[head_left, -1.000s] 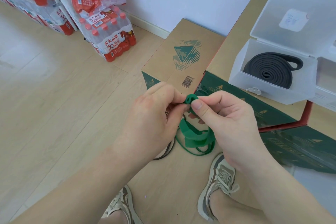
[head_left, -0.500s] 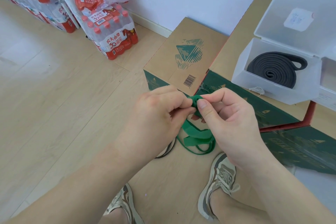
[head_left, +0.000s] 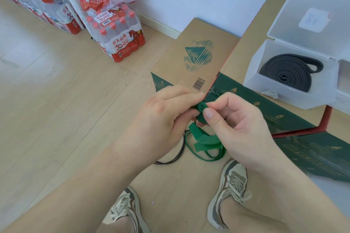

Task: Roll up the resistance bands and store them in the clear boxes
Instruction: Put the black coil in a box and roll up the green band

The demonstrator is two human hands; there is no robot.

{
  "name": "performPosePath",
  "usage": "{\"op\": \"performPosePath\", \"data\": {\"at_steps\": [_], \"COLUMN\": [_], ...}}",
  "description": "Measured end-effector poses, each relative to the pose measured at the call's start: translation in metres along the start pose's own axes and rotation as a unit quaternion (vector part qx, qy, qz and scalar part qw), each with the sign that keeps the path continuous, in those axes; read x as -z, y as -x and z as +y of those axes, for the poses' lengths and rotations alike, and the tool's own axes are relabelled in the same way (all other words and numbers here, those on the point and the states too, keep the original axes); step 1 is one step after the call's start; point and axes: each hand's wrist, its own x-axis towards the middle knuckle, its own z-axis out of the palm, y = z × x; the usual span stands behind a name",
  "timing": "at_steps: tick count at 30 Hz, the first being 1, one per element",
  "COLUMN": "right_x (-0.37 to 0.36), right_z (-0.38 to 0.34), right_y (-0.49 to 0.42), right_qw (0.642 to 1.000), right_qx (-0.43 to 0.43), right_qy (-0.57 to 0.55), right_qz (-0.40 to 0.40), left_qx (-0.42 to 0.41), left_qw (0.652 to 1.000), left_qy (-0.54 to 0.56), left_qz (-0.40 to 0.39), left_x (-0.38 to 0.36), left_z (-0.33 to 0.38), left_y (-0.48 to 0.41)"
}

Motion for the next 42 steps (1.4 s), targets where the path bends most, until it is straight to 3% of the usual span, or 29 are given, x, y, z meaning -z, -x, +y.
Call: {"op": "performPosePath", "data": {"at_steps": [6, 12, 22, 27, 38, 42], "right_x": [-0.004, -0.006, -0.006, 0.001, 0.007, 0.006], "right_z": [0.0, -0.001, 0.002, 0.005, 0.007, 0.006], "right_y": [0.0, -0.001, -0.002, -0.005, -0.006, -0.006], "right_qw": [0.999, 0.984, 0.984, 0.985, 0.997, 0.994], "right_qx": [-0.013, -0.095, -0.051, -0.049, -0.026, -0.015], "right_qy": [-0.048, -0.139, -0.151, -0.137, -0.071, -0.11], "right_qz": [0.019, 0.062, 0.077, 0.093, -0.014, -0.017], "left_qx": [0.008, 0.035, 0.038, 0.049, -0.035, -0.054], "left_qw": [0.999, 0.995, 0.993, 0.995, 0.998, 0.997], "left_qy": [-0.033, -0.044, -0.011, 0.036, -0.052, -0.049], "left_qz": [0.025, 0.083, 0.11, 0.077, 0.008, 0.036], "left_x": [0.0, -0.001, -0.007, -0.013, -0.003, -0.004], "left_z": [0.006, 0.007, 0.011, 0.014, 0.003, 0.005], "left_y": [0.0, -0.001, 0.002, 0.003, 0.003, 0.003]}}
